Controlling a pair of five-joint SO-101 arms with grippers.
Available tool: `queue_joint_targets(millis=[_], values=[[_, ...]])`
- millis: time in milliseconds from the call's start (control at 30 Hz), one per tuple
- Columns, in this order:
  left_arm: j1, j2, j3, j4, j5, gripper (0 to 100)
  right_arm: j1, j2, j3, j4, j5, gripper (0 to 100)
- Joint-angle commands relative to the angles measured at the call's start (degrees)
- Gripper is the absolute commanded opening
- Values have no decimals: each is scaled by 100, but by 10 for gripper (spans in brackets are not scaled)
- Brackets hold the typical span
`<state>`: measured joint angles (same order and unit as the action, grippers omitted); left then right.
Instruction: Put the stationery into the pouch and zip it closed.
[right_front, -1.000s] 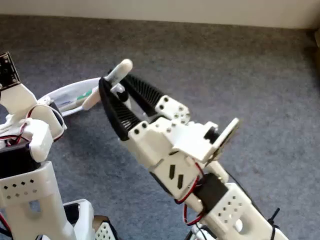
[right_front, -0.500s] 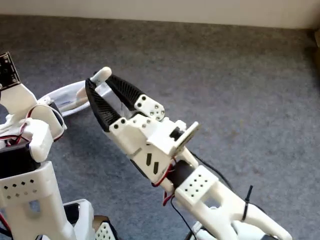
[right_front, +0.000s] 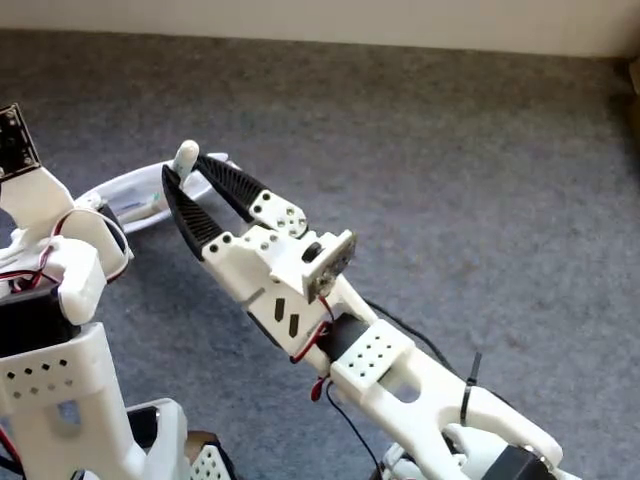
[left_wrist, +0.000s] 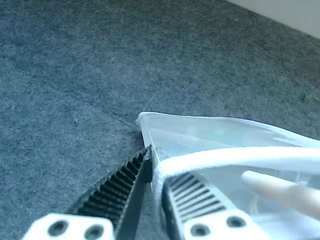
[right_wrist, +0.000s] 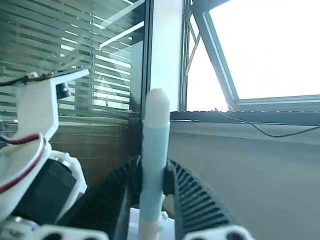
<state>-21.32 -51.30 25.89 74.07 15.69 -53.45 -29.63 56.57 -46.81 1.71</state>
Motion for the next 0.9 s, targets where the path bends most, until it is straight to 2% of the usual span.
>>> queue_joint_targets(millis=[0, 100, 433, 600, 767, 867], values=[[110, -119, -119, -220, 70, 7, -13, -4, -66, -75, 44, 101], [110, -119, -119, -220, 70, 7, -22, -13, -57, 259, 26, 226], [110, -119, -119, -220, 70, 7, -31, -409, -171, 646, 26, 235], [110, -119, -119, -220, 70, 7, 286, -1455, -488, 2774, 18, 235], [110, -119, -119, -220, 70, 7, 769, -2466, -989, 5420, -747, 235], [110, -119, -119, -220, 70, 7, 892, -2730, -1174, 6580, -905, 235]])
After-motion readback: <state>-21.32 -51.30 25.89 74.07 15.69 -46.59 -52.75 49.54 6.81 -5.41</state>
